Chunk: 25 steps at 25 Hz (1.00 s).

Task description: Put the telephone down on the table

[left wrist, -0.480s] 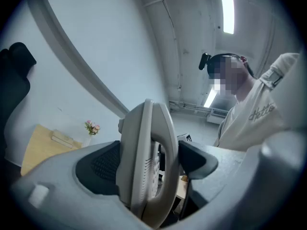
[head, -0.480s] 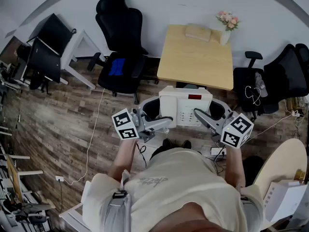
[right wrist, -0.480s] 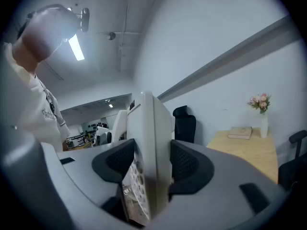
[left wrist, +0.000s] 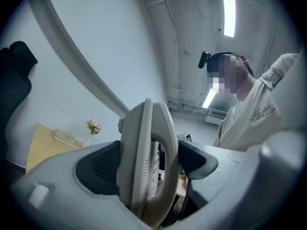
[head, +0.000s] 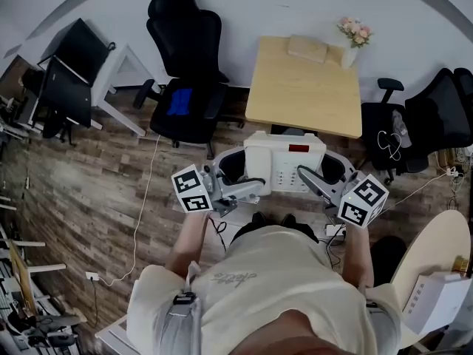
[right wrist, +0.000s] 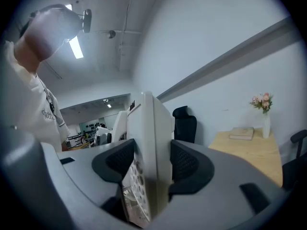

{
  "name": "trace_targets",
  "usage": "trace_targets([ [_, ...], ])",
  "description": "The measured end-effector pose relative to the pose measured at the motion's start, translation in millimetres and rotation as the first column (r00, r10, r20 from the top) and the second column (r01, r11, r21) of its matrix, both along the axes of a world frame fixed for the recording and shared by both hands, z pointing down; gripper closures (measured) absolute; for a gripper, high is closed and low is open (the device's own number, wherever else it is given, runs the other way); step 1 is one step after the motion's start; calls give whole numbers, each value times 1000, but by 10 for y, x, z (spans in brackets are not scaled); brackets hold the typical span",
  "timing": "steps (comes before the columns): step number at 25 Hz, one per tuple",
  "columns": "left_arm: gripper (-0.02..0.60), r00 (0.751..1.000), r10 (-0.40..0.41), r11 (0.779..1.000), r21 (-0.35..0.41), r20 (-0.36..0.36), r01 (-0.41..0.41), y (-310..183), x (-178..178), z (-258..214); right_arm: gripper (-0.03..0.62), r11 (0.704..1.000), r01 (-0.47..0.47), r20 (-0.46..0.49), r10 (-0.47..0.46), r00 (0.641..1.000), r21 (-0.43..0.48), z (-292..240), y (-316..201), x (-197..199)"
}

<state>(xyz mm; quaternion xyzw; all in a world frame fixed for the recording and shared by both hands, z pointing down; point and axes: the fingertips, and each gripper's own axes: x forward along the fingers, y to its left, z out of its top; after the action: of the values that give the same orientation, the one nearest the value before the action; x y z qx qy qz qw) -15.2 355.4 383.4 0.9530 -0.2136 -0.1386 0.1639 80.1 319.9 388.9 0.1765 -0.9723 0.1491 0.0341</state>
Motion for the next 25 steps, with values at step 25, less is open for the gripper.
trace_targets([
  [25,207,998,-39,994,-101,-43,34,-834,-801,353,368,996,31,-20,-33,999,-84,340,-861,-804],
])
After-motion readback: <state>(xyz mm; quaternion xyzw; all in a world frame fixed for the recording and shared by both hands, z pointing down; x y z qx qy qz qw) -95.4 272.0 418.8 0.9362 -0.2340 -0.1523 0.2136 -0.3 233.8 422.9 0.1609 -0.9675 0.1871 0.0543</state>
